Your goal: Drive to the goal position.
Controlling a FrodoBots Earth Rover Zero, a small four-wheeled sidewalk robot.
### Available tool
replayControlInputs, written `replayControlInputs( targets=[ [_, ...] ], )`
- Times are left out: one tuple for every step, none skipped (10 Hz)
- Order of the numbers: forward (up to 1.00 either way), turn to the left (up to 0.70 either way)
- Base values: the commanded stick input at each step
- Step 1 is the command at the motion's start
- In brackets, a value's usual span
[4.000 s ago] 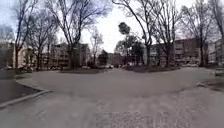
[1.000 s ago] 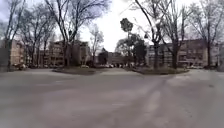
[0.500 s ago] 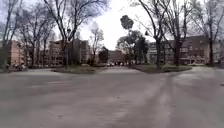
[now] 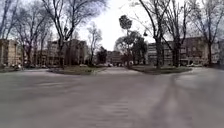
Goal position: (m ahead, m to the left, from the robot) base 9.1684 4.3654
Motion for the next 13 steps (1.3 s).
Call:
replayControlInputs(
  targets=[
    [0.7,0.0],
    [0.7,0.0],
    [0.7,0.0],
    [0.7,0.0],
    [0.7,0.0],
    [0.7,0.0],
    [0.7,0.0],
    [0.7,0.0],
    [0.7,0.0],
    [0.7,0.0],
    [0.7,0.0],
    [0.7,0.0],
    [0.7,0.0]
  ],
)
